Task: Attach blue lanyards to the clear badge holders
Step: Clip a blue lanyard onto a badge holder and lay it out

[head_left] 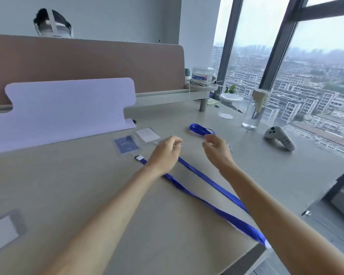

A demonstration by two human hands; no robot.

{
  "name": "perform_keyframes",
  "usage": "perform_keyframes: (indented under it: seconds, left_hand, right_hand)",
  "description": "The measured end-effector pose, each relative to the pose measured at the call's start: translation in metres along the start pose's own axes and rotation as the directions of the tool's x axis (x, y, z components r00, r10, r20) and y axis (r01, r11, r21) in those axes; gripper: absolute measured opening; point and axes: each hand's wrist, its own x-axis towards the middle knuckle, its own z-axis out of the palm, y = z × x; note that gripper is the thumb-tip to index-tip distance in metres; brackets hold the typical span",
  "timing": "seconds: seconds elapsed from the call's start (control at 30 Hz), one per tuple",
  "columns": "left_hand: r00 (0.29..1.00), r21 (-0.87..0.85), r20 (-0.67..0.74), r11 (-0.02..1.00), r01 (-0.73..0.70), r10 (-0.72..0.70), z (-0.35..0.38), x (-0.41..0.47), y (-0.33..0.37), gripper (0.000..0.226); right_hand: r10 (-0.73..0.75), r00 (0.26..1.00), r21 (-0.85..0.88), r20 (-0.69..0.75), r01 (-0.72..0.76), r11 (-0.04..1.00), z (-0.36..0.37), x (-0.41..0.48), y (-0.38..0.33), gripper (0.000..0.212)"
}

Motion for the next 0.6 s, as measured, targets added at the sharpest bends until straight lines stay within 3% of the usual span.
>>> perform_keyframes:
  seconds: [0.13,0.27,0.4,0.53,0.6]
  left_hand:
    - [1.0,0.022,0.027,1.0,-0.004,0.004,0.024,0.025,-0.001,0.03]
    - [0.999,0.056,0.032,0.998,-0.002,0.0,0.03,0.033,-0.011,0.029]
    - [1.0,0.06,-0.007,0.998,0.006,-0.006,0.023,0.037,-0.016,0.03]
    - [0.999,0.042,-0.028,0.998,0.038,-0.037,0.018,0.042,-0.019,0.028]
    - [0.999,0.035,-0.031,0.999,0.038,-0.036,0.018,0.042,-0.016,0.027]
  right_hand:
    - [0.002,0.99,-0.3,-0.144,-0.046,0.953,-0.012,0.047,0.027,0.023]
    - [-0.017,0.995,-0.638,-0.103,-0.053,0.768,-0.009,0.09,0.04,0.043]
    - [-0.02,0.999,-0.663,-0.04,-0.012,0.748,-0.011,0.11,0.05,0.023]
    - [-0.084,0.995,-0.731,0.058,0.1,0.675,-0.013,0.106,0.046,0.02]
    - [-0.071,0.991,-0.69,0.115,0.131,0.712,-0.013,0.1,0.038,0.016]
